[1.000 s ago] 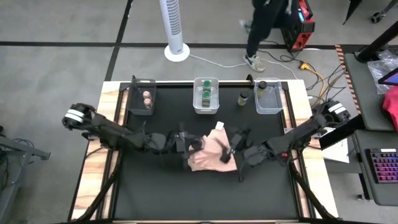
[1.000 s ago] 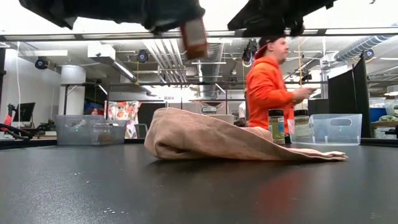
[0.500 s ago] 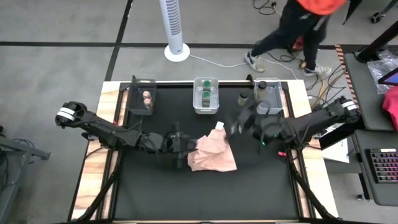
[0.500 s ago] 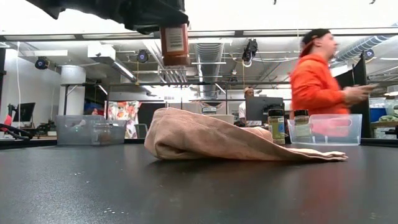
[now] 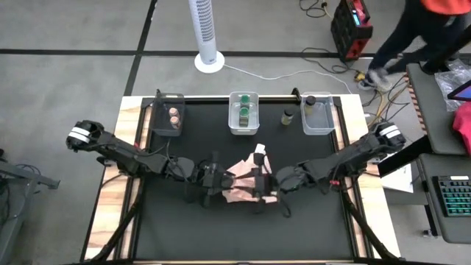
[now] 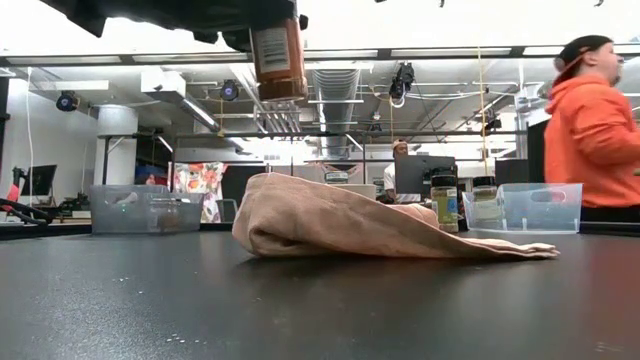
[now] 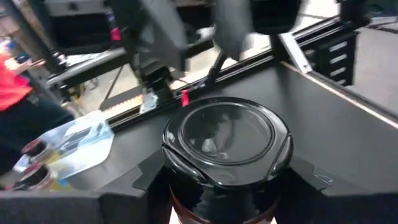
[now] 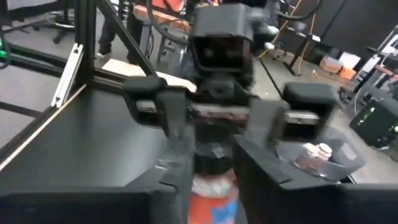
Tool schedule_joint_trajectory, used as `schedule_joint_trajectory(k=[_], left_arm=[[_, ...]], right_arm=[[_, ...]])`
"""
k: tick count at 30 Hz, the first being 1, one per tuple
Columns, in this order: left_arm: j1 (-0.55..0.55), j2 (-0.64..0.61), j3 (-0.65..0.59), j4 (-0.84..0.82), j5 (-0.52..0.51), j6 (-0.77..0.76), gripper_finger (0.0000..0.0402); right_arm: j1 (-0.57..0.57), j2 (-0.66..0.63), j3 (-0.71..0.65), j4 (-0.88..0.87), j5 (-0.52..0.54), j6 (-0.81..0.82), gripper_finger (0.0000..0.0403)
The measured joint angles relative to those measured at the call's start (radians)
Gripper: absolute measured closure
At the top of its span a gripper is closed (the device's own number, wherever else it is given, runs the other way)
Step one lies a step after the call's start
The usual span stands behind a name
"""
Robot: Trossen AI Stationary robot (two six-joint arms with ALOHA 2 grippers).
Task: Sort spices by type
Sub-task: Put the black brown spice bottle into the transparent bin
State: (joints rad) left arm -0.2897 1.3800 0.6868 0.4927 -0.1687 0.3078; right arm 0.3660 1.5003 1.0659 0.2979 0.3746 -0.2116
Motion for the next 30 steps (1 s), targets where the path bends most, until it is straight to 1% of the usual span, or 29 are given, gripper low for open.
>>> schedule_joint_trajectory(k=[4,6,8,11,15,17,20,30], left_arm=[[0.000,0.000,0.000,-0.003,-0.008,-0.004,0.0216],[0.000,0.000,0.000,0.000,-0.012,-0.006,0.0216],[0.000,0.000,0.000,0.004,-0.039,-0.010,0.0216],[0.000,0.000,0.000,0.017,-0.053,-0.009,0.0216],[0.000,0.000,0.001,0.047,-0.051,-0.008,0.0216],[0.000,-0.001,0.002,0.045,-0.056,-0.008,0.0216],[0.000,0.005,0.002,0.044,-0.055,-0.008,0.0216],[0.000,0.009,-0.001,0.053,-0.060,-0.018,0.0213]], right_arm=[[0.003,0.054,0.056,-0.026,0.092,-0.043,0.0237],[0.002,0.065,0.081,-0.040,0.096,-0.049,0.0202],[0.002,0.074,0.095,-0.031,0.091,-0.037,0.0167],[-0.001,0.095,0.097,-0.040,0.088,-0.010,0.0124],[-0.013,0.112,0.097,-0.028,0.089,0.032,0.0091],[-0.020,0.117,0.099,-0.026,0.089,0.044,0.0087],[-0.029,0.118,0.098,-0.028,0.087,0.068,0.0093],[-0.055,0.149,0.100,0.022,0.072,0.093,0.0149]])
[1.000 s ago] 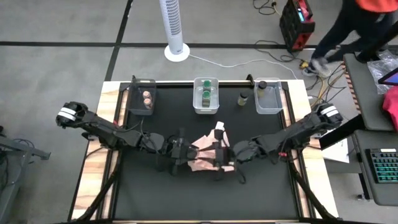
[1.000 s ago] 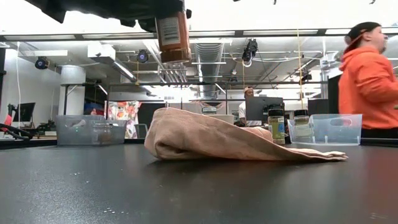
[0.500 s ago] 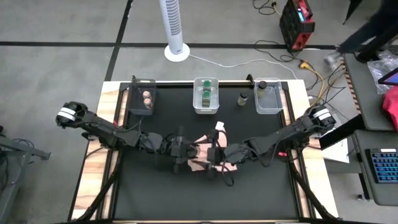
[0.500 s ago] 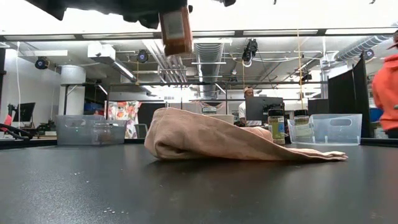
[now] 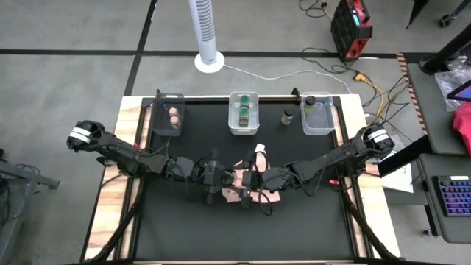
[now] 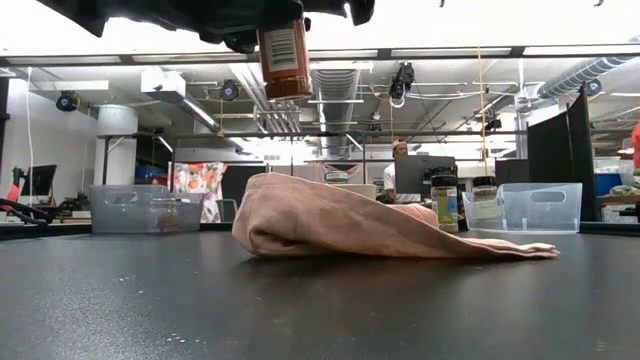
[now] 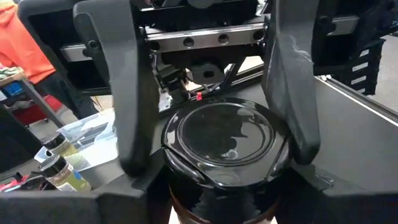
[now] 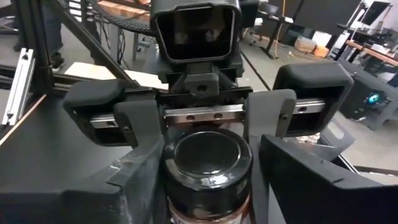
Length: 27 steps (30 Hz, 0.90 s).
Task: Sort spices by type
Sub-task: Put the black brown spice bottle into the transparent bin
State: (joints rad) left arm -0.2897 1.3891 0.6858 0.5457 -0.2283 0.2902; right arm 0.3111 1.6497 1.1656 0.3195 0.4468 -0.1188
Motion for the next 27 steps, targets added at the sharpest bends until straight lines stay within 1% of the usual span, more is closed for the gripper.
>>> schedule_joint_trajectory(k=[2,5,6,15,18,22,27], left_arm=[[0.000,0.001,0.000,0.003,0.001,0.000,0.0207],[0.000,0.001,0.000,0.006,0.001,0.001,0.0199],[0.000,0.001,0.000,0.007,0.001,0.001,0.0197],[0.000,0.001,0.000,0.005,0.000,-0.013,0.0192],[0.000,0.001,0.000,0.003,-0.038,-0.027,0.0192],[0.000,0.001,0.000,-0.016,-0.050,-0.028,0.0191],[0.000,0.001,0.000,-0.013,-0.044,-0.015,0.0176]], right_arm=[[0.000,0.001,0.000,0.000,-0.003,0.000,0.0168],[0.000,0.001,0.000,-0.001,-0.005,0.001,0.0206],[0.000,0.001,0.000,-0.001,-0.004,0.000,0.0212],[-0.002,-0.004,0.002,-0.026,-0.005,0.015,0.0212],[-0.002,-0.008,0.002,-0.031,0.001,0.015,0.0212],[-0.003,-0.011,0.000,-0.038,0.002,0.012,0.0212],[-0.003,-0.012,0.000,-0.038,0.002,0.004,0.0212]])
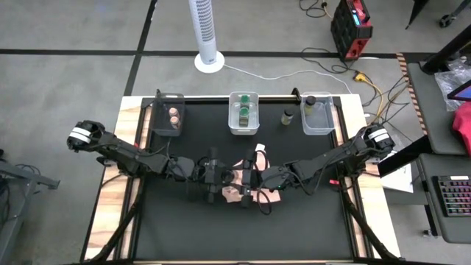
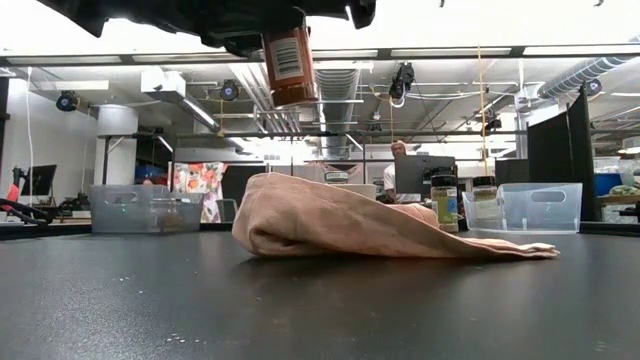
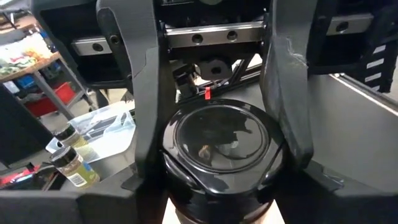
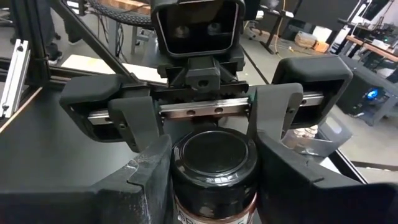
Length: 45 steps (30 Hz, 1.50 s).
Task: Sort spices by type
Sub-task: Put the black brown spice bottle into the transparent bin
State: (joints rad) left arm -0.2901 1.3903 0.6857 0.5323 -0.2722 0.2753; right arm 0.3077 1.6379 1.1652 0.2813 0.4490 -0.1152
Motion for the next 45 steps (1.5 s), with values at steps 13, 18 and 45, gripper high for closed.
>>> schedule_joint_trajectory(k=[13,18,45], left_arm=[[0.003,-0.002,0.000,-0.028,-0.007,0.008,0.0177],[0.003,-0.003,0.000,-0.029,-0.007,0.008,0.0177],[0.002,-0.018,-0.001,-0.114,-0.193,-0.008,0.0177]], right_arm=[[0.000,-0.018,-0.002,-0.031,-0.004,-0.005,0.0212],[0.001,-0.034,-0.003,-0.057,-0.004,0.014,0.0212],[0.001,-0.257,-0.030,-0.495,0.159,0.209,0.0212]])
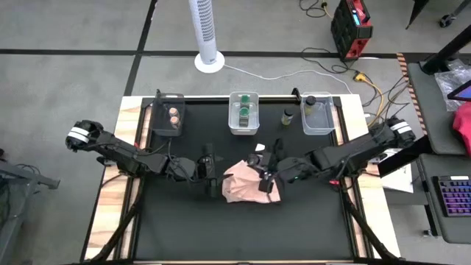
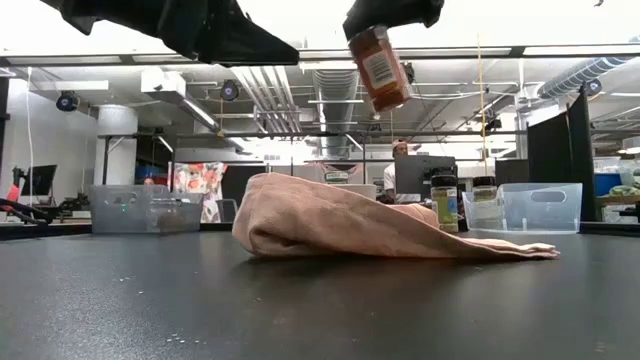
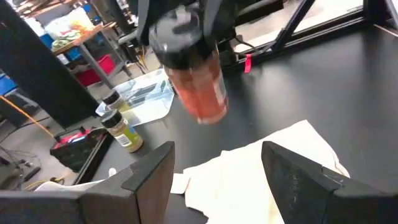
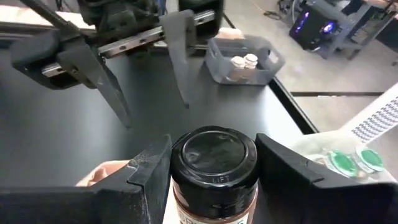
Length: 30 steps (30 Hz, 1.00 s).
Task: Sort spices by type
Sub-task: Put the black brown spice bottle into the transparent bin
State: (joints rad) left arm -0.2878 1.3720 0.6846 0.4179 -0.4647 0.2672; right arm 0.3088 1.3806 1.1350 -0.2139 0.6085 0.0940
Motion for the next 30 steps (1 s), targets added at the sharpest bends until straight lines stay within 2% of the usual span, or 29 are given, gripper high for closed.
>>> schedule_joint_trajectory(k=[8,15,26,30], left_arm=[[0.000,-0.005,0.001,-0.001,-0.008,0.000,0.0177],[0.000,-0.005,0.002,-0.001,-0.008,0.000,0.0177],[0.000,-0.005,0.002,-0.001,-0.008,-0.015,0.0177],[0.000,-0.005,0.002,-0.001,-0.008,-0.015,0.0177]], right_arm=[[0.000,-0.148,-0.173,0.147,0.073,-0.016,0.0212],[0.000,-0.221,-0.303,0.340,0.074,-0.050,0.0212],[0.000,-0.233,-0.334,0.388,0.075,-0.053,0.0212],[0.000,-0.232,-0.351,0.471,0.074,-0.092,0.0212]])
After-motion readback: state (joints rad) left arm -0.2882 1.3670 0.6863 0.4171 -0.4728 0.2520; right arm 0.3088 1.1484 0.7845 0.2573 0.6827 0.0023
